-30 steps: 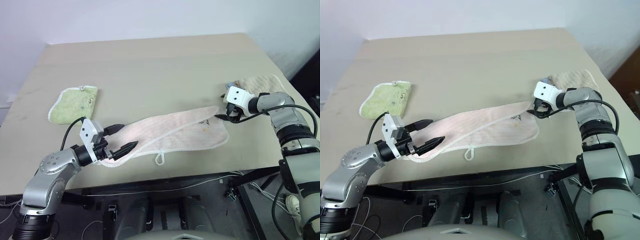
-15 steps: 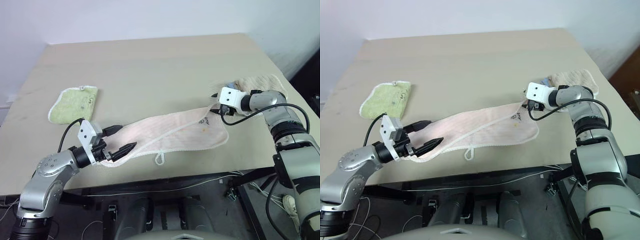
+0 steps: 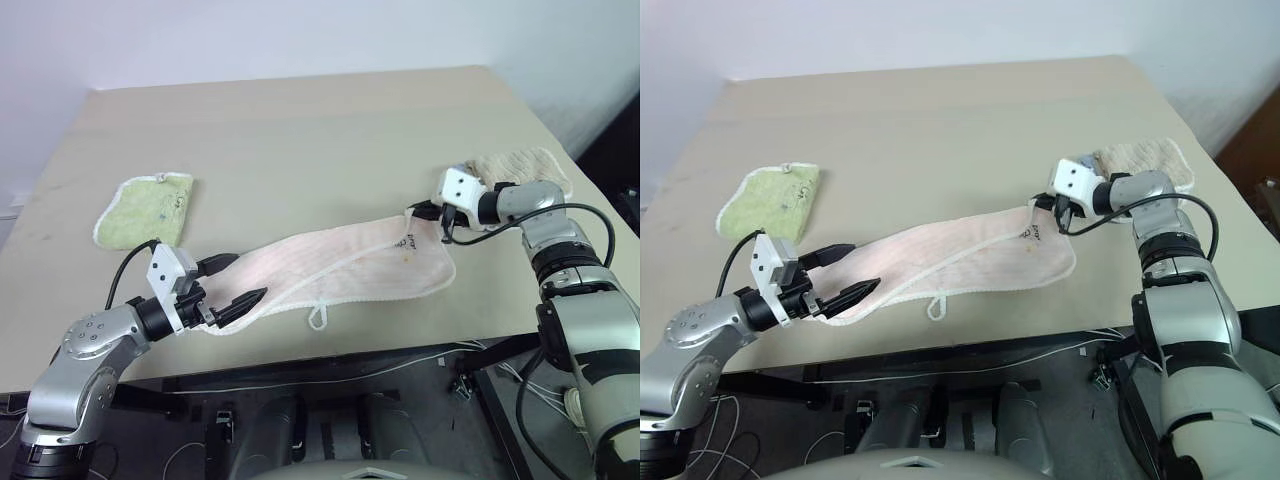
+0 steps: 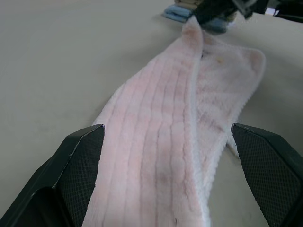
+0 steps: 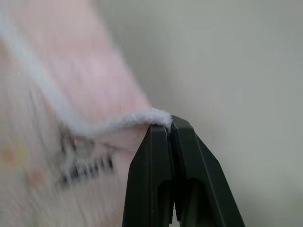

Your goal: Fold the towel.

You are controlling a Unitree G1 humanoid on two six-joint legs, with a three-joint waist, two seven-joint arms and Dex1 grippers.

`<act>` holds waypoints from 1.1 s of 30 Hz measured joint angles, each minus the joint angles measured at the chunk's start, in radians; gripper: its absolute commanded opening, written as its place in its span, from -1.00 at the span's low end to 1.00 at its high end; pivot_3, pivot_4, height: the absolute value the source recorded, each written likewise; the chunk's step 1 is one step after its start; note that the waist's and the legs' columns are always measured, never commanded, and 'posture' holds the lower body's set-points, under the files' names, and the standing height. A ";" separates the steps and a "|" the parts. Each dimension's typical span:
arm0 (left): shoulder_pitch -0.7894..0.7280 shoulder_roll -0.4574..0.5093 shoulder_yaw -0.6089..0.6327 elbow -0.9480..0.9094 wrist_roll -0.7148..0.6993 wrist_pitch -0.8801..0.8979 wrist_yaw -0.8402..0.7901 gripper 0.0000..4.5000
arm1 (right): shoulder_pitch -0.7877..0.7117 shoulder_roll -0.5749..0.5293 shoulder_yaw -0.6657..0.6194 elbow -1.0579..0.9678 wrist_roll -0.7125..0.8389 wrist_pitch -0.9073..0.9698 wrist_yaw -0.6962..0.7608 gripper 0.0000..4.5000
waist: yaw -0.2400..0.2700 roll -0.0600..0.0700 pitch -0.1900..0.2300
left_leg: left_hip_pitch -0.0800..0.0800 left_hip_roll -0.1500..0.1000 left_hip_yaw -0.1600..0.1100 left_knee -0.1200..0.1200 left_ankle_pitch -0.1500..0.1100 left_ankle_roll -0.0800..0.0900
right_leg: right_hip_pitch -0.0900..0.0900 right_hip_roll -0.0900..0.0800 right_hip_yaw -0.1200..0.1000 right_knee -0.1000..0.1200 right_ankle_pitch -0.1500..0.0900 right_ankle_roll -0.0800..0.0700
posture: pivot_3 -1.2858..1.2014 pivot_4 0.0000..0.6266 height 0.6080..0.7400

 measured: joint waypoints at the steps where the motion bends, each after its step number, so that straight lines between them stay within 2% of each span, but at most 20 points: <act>1: 0.005 0.010 0.008 -0.001 -0.004 0.000 -0.002 1.00 | -0.010 0.001 -0.018 -0.023 0.025 0.028 0.016 -0.99 | 0.000 0.000 0.000 | 0.000 0.000 0.000 0.000 0.000 0.000 | 0.000 0.000 0.000 0.000 0.000 0.000 | 0.03 -0.52 1.00; 7: 0.044 0.057 0.052 -0.025 -0.033 0.021 -0.028 1.00 | -0.027 0.029 -0.090 -0.226 0.119 0.209 -0.039 -0.99 | 0.001 0.000 0.000 | 0.000 0.000 0.000 -0.002 0.000 0.000 | -0.001 0.000 0.000 0.000 0.000 0.000 | 0.03 -0.52 1.00; 18: 0.164 0.101 0.093 -0.051 -0.026 0.038 -0.050 1.00 | -0.012 0.116 -0.153 -0.560 0.223 0.563 -0.303 -0.99 | 0.003 0.002 0.001 | -0.001 0.000 0.000 -0.004 0.000 0.000 | -0.003 0.000 0.000 -0.001 0.000 -0.001 | 0.03 -0.52 1.00; 24: 0.173 0.080 0.049 -0.041 0.035 -0.010 -0.047 1.00 | -0.012 0.131 -0.156 -0.732 0.293 0.695 -0.322 -0.99 | 0.003 0.002 0.001 | -0.001 0.000 0.000 -0.004 0.000 0.000 | -0.003 -0.001 0.000 -0.001 0.000 -0.001 | 0.03 -0.52 1.00; 29: 0.154 0.043 -0.007 -0.034 0.082 -0.052 -0.031 1.00 | -0.016 0.131 -0.154 -0.794 0.327 0.742 -0.321 -0.99 | 0.003 0.002 0.001 | -0.001 0.000 0.000 -0.004 0.000 0.000 | -0.003 -0.001 0.000 -0.002 0.000 -0.001 | 0.03 -0.52 1.00; 33: 0.162 0.053 -0.044 -0.016 0.166 -0.129 -0.036 1.00 | -0.017 0.131 -0.154 -0.822 0.341 0.759 -0.320 -0.99 | 0.002 0.002 0.001 | -0.001 0.000 0.000 -0.006 0.000 0.000 | -0.003 -0.001 0.001 -0.002 0.000 -0.001 | 0.03 -0.52 1.00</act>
